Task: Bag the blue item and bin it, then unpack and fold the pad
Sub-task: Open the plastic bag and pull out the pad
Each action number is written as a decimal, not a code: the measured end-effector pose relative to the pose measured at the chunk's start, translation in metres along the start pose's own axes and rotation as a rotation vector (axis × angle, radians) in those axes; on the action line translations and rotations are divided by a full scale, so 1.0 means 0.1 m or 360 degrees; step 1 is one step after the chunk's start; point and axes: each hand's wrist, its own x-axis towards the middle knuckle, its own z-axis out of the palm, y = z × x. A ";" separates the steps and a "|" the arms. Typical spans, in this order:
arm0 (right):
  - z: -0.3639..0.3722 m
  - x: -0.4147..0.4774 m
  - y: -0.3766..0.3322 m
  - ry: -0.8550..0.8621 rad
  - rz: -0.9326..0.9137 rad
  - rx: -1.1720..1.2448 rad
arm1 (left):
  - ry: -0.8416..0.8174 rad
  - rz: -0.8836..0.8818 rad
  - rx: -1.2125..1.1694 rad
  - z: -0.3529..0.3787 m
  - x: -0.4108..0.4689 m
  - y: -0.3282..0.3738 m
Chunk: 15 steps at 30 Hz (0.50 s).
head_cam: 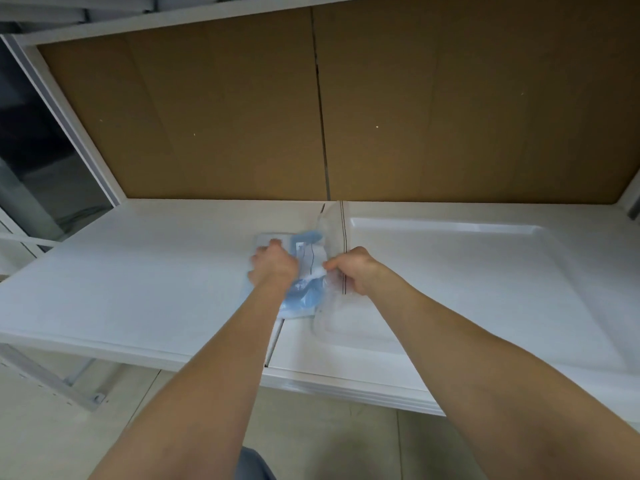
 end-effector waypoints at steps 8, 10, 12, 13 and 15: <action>0.01 0.01 0.03 0.0036 0.0022 0.0188 | -0.0066 -0.0430 -0.0001 -0.04 0.10 -0.45; -0.01 -0.03 0.01 0.0018 -0.0012 0.0242 | 0.0072 -0.0317 -0.0121 -0.06 0.09 -0.42; -0.05 -0.06 -0.01 0.0020 -0.0061 0.0341 | 0.0221 -0.0189 -0.0197 -0.13 0.06 -0.31; -0.10 -0.07 -0.03 0.0026 -0.0095 0.0391 | 0.0281 -0.0140 -0.0218 -0.17 0.05 -0.23; -0.21 -0.13 -0.07 0.0026 -0.0161 0.0500 | 0.0361 -0.0046 -0.0255 -0.23 0.03 -0.07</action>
